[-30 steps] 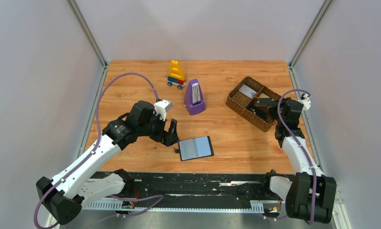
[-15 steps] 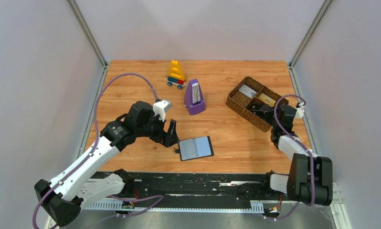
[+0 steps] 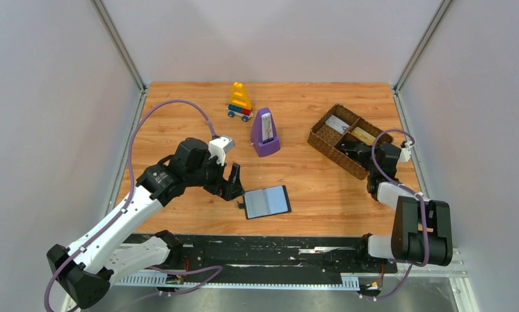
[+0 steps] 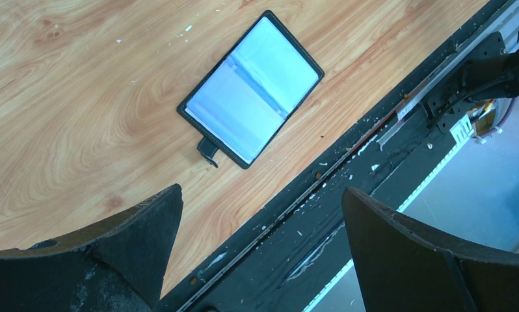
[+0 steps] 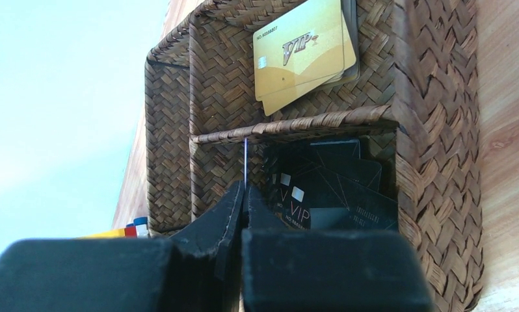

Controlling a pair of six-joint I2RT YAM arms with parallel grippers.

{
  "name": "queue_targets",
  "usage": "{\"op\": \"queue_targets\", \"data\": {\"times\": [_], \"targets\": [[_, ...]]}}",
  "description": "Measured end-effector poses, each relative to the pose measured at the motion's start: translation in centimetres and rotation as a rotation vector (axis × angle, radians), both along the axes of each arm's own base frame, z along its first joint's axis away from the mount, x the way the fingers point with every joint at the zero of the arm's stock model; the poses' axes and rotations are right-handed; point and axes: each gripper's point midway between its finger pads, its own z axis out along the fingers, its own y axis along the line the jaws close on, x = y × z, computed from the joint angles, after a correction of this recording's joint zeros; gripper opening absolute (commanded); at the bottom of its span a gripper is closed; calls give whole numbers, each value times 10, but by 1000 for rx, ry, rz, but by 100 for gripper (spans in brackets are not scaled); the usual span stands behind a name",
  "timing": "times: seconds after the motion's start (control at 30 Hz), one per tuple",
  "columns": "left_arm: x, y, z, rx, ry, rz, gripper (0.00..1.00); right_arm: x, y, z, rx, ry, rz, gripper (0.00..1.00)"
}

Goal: Take the credit cards out of the card holder
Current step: Place the credit card in the storage box.

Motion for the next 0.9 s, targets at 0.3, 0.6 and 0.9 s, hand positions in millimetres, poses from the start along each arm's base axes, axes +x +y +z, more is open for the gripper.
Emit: {"op": "queue_targets", "data": {"times": [0.3,0.6,0.9], "targets": [[0,0,0,-1,1,-1,100,1,7,-14,30,34,28,13],[0,0,0,-1,1,-3,100,4,11,-15,36,76,71,18],[-2,0,2,-9,-6,-9,100,9,10,-21,4,159,100,25]]}}
